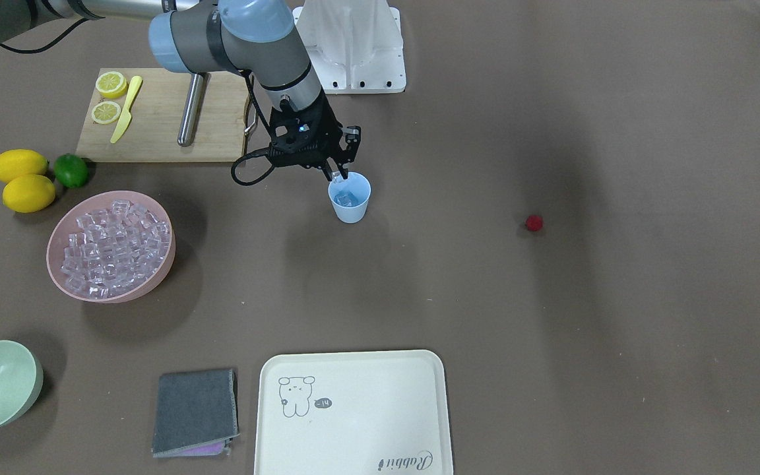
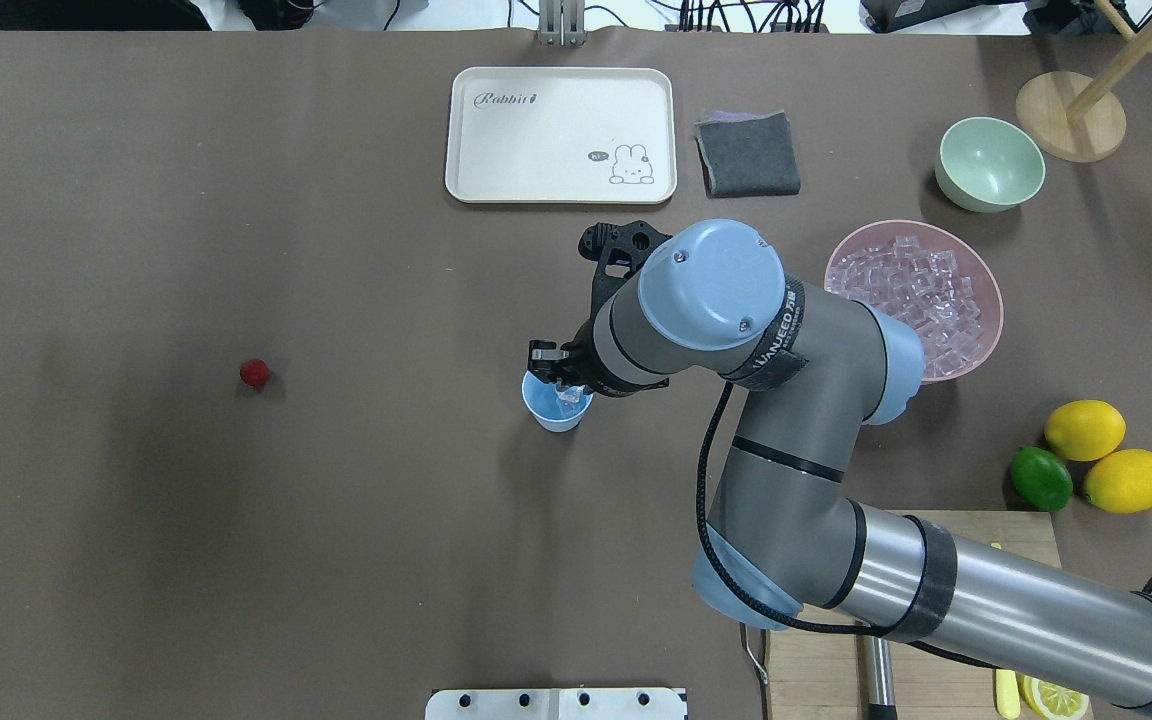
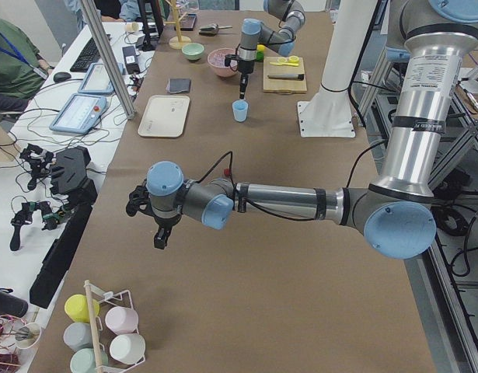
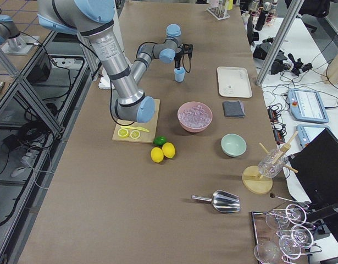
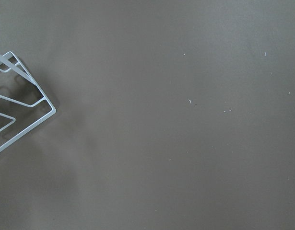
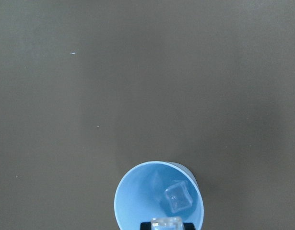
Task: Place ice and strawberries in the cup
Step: 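Open the right gripper to drop the ice cube into the cup, then raise the right gripper above the ice bowl while the left arm reaches out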
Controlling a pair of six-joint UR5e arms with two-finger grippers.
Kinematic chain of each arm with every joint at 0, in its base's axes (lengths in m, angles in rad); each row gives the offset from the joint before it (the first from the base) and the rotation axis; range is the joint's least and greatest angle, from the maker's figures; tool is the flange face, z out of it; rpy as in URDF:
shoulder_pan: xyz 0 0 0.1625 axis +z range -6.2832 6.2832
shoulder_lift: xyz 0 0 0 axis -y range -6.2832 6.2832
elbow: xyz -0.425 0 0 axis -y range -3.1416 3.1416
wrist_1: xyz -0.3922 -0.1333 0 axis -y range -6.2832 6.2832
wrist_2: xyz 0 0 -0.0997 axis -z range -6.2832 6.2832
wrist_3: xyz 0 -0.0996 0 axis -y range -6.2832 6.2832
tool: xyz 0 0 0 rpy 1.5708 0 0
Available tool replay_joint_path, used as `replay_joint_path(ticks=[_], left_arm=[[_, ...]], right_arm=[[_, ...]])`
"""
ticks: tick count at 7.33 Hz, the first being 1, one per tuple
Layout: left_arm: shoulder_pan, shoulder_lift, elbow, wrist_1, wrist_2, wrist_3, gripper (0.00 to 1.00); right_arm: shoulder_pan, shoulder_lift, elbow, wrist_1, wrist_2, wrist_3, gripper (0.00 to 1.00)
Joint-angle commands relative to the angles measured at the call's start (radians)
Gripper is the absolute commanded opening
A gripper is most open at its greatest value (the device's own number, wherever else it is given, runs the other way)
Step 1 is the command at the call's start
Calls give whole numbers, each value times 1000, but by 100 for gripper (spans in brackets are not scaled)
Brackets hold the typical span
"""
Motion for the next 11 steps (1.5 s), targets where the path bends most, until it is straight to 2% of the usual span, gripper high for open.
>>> replay_joint_path(ticks=[1, 3, 5, 7, 9, 10, 11], left_arm=[[0, -1, -1, 0, 0, 0, 98], [0, -7, -1, 3, 0, -2, 98], [2, -39, -33, -4, -2, -11, 98], [104, -53, -87, -12, 6, -47, 98], [175, -74, -91, -162, 6, -133, 98], [275, -94, -85, -181, 70, -261, 98], [323, -93, -105, -229, 121, -378, 98]], right_arm=[[-6, 1, -9, 0, -1, 10, 97], [17, 10, 0, 0, 24, 8, 100], [118, -2, 12, -2, 143, -2, 100], [223, -67, 36, -2, 224, -65, 100], [340, -131, 53, 0, 332, -163, 100], [390, -165, 52, 0, 364, -227, 100], [434, -188, 49, 0, 387, -287, 100]])
